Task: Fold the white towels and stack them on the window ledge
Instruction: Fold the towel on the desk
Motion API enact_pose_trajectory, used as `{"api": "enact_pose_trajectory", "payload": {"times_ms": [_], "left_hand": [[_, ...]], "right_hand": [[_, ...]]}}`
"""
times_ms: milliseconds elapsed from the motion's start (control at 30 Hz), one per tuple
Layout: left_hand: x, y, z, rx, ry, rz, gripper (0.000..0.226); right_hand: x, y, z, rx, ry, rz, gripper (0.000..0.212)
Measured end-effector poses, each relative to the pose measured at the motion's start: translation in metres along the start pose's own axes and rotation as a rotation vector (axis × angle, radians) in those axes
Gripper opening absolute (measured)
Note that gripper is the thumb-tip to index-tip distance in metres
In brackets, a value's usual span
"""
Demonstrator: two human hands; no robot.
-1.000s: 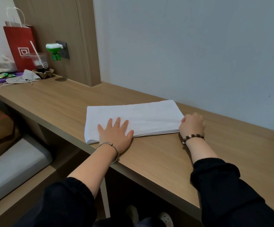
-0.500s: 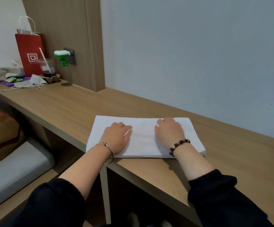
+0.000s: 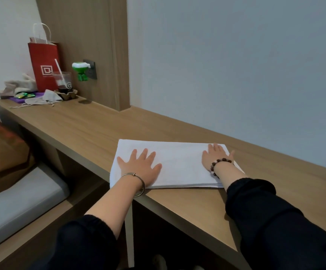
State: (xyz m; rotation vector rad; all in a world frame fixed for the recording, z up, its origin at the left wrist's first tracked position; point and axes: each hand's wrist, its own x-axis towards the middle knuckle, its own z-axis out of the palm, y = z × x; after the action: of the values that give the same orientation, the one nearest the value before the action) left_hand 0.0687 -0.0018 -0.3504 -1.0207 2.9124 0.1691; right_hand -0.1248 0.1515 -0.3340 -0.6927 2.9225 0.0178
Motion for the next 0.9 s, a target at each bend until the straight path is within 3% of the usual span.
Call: {"api": "enact_pose_trajectory", "payload": {"times_ms": [100,233,300,367,467,533,600,900], "left_hand": [[-0.003,0.003,-0.005,-0.074,0.044,-0.001,0.051],[-0.019,-0.028,-0.021,-0.772,0.253,-0.091,0.030],[-0.034,-0.059,-0.027,-0.842,0.398,-0.205,0.027],[-0.049,-0.089,-0.026,-0.822,0.430,-0.337,0.023],[-0.063,-0.114,-0.018,-1.084,0.166,-0.446,0.016],[-0.069,-0.121,-0.011,-1.257,-0.065,-0.421,0.016],[-0.071,-0.121,-0.006,-1.370,-0.180,-0.350,0.020],[-0.065,-0.114,0.003,-1.469,-0.204,-0.286,0.014]], "right_hand": [[-0.014,-0.034,-0.001,0.016,-0.013,-0.008,0.059],[-0.057,-0.099,0.010,0.133,0.052,-0.350,0.054],[-0.079,-0.122,0.013,0.168,0.091,-0.499,0.050],[-0.096,-0.134,0.014,0.267,0.076,-0.661,0.045],[-0.116,-0.143,0.016,0.395,0.010,-0.859,0.042],[-0.123,-0.148,0.019,0.365,0.032,-0.942,0.041],[-0.125,-0.153,0.022,0.322,0.100,-0.989,0.039],[-0.127,-0.155,0.026,0.405,0.210,-0.959,0.022]]}}
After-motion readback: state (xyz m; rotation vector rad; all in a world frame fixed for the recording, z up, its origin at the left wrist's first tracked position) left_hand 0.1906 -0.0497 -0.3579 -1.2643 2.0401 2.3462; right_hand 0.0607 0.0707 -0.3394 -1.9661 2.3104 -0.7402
